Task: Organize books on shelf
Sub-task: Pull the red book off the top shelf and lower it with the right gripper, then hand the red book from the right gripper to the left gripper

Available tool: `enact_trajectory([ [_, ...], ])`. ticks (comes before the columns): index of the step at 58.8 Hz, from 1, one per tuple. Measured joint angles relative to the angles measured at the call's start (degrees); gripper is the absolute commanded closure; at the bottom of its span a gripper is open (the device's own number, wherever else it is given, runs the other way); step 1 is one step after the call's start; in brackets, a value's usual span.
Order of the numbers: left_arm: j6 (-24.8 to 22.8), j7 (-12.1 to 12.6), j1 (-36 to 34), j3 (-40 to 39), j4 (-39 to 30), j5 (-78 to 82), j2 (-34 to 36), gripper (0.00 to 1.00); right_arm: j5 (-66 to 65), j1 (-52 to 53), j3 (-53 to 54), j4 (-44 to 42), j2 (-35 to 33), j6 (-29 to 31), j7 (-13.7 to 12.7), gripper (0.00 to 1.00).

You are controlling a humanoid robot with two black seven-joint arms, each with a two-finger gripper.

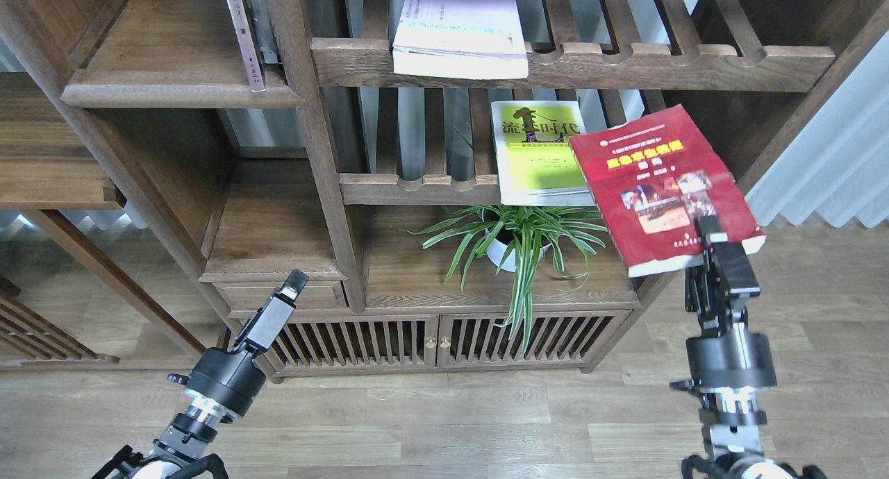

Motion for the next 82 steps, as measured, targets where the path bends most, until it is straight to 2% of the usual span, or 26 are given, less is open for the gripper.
enact_trajectory([
  [9, 0.0, -0.2, 0.3, 1.1, -0.1, -0.7, -0.5, 0.00, 0.0, -4.6, -3.4, -0.1, 0.1, 0.0, 0.0, 0.92],
  [26, 0.0, 0.2, 0.9, 8.3, -0.5, -5.8, -0.7, 0.00, -0.5, -11.4, -10.4, -0.4, -0.6, 0.0, -0.8, 0.91],
  [34, 0.0, 0.4, 0.7, 10.6, -0.6, -9.3, -0.8, 0.00, -0.6, -11.9, -13.6, -0.4, -1.2, 0.0, -0.9, 0.90],
  [61, 0.0, 0.8, 0.1, 16.9, -2.1, -26.0, -2.4, 0.00, -0.4, -5.0, -24.5, -0.7, -1.1, 0.0, -0.9, 0.91],
  [76, 0.0, 0.9, -0.2, 20.5, -2.2, -27.1, -4.8, 0.01, -0.4, -0.2, -30.6, -1.4, -0.3, 0.0, -0.9, 0.91],
  [82, 0.0, 1.8, -0.5, 21.3, -2.5, -27.1, -5.9, 0.01, -0.4, 0.7, -32.1, -2.0, -0.2, 0.0, -0.9, 0.90],
])
